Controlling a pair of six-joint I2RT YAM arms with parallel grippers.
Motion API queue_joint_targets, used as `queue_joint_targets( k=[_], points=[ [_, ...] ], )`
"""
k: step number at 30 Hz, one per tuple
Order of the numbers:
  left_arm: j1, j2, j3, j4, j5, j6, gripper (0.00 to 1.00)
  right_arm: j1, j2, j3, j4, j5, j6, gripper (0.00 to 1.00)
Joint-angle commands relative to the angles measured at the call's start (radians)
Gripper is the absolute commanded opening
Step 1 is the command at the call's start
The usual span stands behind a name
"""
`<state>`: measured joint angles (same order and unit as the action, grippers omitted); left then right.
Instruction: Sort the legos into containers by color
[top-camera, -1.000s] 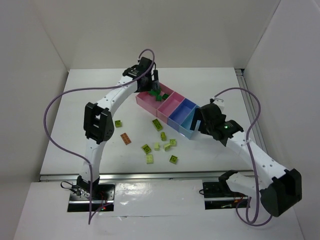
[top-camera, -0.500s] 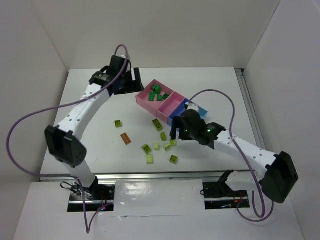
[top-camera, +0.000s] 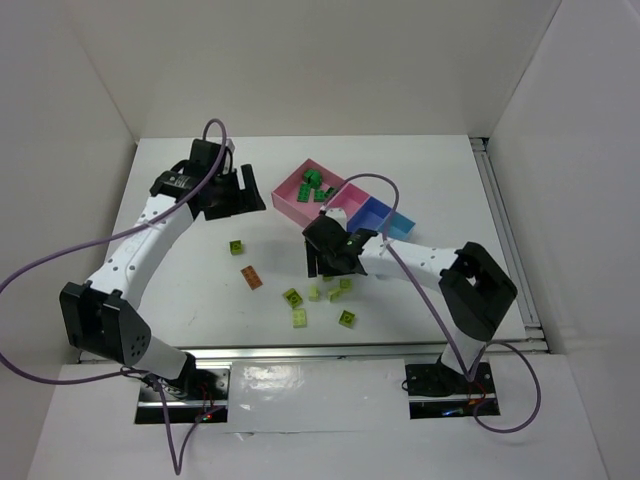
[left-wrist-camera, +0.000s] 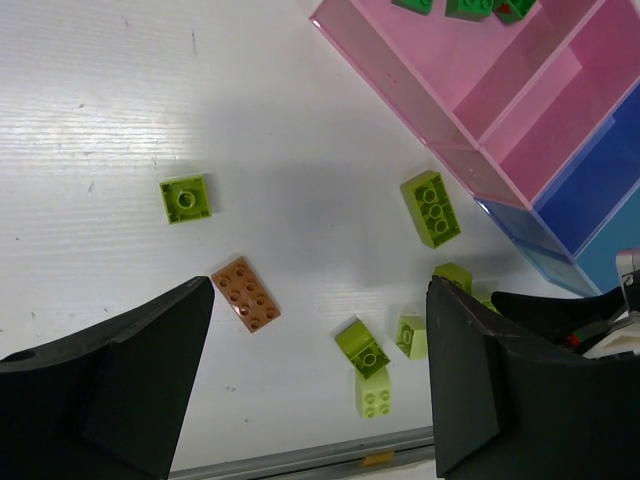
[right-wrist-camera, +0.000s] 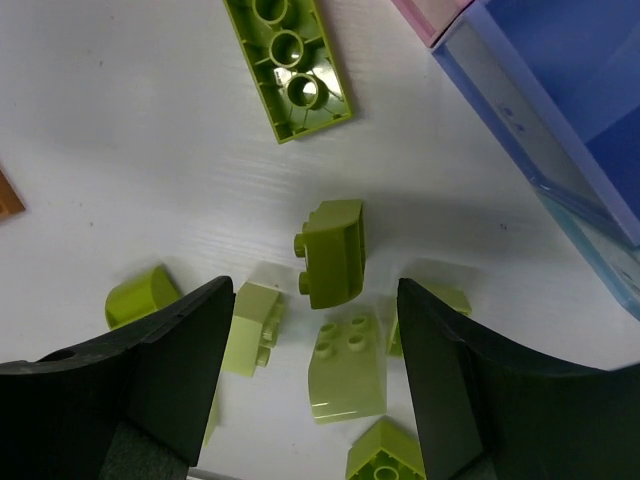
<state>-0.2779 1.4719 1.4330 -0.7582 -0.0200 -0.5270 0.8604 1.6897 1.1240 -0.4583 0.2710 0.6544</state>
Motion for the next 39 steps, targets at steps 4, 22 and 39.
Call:
queue_joint_targets(
  k=[4, 22, 39],
  points=[
    [0.020, -0.033, -0.017, 0.045, 0.101, 0.002, 0.87, 0.040, 0.033, 0.036, 0.044, 0.068, 0.013, 0.72],
    [0.020, 0.005, -0.049, 0.063, 0.081, -0.007, 0.86, 0.040, 0.159, 0.172, -0.051, 0.137, -0.044, 0.23],
    [0.029, 0.033, -0.029, 0.042, 0.023, -0.024, 0.87, 0.006, -0.041, 0.264, -0.117, 0.235, -0.177, 0.00]
  ],
)
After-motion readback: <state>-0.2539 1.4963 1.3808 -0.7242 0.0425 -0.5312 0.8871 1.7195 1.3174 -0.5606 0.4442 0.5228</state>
